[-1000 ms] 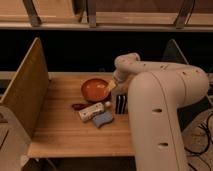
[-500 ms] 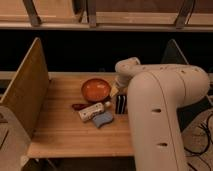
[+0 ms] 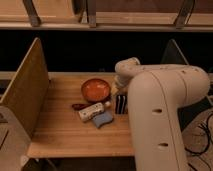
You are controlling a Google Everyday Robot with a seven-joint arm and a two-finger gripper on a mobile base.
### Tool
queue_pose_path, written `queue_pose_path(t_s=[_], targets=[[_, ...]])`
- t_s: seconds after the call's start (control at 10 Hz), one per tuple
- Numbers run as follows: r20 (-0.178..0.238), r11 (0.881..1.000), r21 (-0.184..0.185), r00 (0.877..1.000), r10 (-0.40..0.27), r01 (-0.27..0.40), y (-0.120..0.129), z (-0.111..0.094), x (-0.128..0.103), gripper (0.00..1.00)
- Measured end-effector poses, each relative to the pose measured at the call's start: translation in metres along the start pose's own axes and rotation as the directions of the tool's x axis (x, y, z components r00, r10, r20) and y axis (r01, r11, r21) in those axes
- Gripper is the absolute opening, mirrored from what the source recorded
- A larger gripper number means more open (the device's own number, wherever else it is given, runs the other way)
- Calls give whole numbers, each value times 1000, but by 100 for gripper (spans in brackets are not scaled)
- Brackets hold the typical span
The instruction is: Place the ceramic cup over the eraser
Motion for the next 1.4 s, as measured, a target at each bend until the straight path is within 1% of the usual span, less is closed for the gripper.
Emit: queue_pose_path(t_s=[0.1,0.2,0.3,0.4,0.5,0.6,0.7,0.8,1.0,1.1,1.2,1.3,1.4], targets=[[11,1000,7,1000,-12,12,1,-4,-4,4],[36,999,26,999,-20,19,-2,-15,-10,0],[51,999,41,998,-26,24,-5,-24,-12,0],[76,997,65,997,-33,28,-9,-38,-16,0],[93,996,82,995,-38,31,-12,-49,-18,0],[113,994,103,993,-42,30,-15,-61,-18,0],[126,993,116,991,-42,27,-17,-70,-18,0],[143,990,140,989,-44,24,-21,-84,-18,0],[190,978,209,980,-56,15,-31,-130,-19,0],[209,972,235,976,-62,12,-33,-151,-18,0],[240,965,264,968,-70,4,-33,-180,-17,0],[262,963,268,962,-73,0,-28,-196,-16,0],[293,966,257,953,-73,-4,-17,-212,-16,0]])
